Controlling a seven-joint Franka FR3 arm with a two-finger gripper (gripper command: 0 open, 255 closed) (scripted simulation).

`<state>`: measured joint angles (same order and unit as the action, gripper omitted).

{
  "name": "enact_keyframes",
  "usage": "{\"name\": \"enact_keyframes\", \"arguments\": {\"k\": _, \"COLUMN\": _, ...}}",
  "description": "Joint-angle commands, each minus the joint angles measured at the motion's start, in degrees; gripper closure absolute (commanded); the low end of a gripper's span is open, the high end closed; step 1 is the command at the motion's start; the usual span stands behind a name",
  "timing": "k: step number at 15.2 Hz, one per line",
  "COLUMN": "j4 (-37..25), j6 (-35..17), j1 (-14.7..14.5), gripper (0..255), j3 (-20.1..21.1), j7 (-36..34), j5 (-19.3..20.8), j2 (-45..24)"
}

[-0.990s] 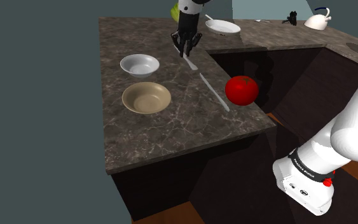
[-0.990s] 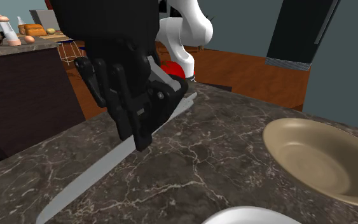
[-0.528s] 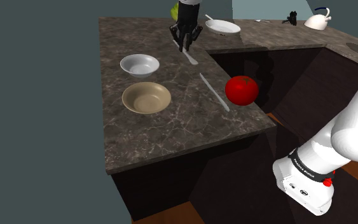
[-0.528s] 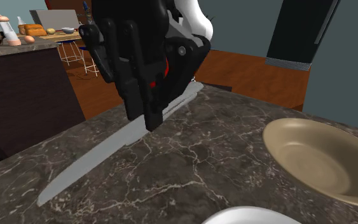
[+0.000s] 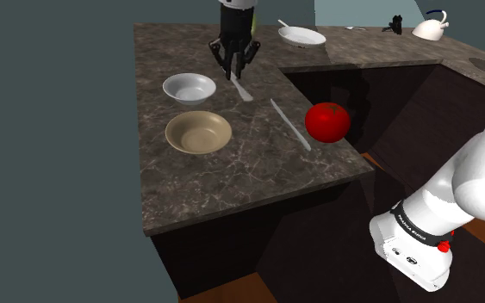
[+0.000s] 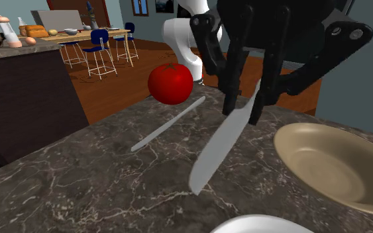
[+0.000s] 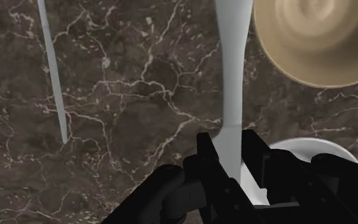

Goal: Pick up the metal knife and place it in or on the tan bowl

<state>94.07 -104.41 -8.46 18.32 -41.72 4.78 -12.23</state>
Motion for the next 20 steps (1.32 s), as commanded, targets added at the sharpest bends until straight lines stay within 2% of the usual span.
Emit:
{"name": "enact_keyframes", "arguments": {"k": 1, "j4": -0.8, "j6": 0.24, "j1": -1.58, "gripper": 255, "j3": 0.9, "j7": -2.57, "j5": 0.37, "j2": -0.68}}
{"name": "enact_keyframes", "arguments": {"k": 11, "j4": -7.07, "j6": 3.11, "j1": -10.37, "gripper": 255, "j3": 5.24, "j7": -15.48, "j5": 2.61, "j2": -4.93}}
{"name": "enact_keyframes", "arguments": {"k": 20, "j4": -1.11, "j6": -3.51, "j1": -10.16, "gripper": 255, "j3": 4.96, "j7": -15.89, "j5": 3.07, "j2": -5.67}}
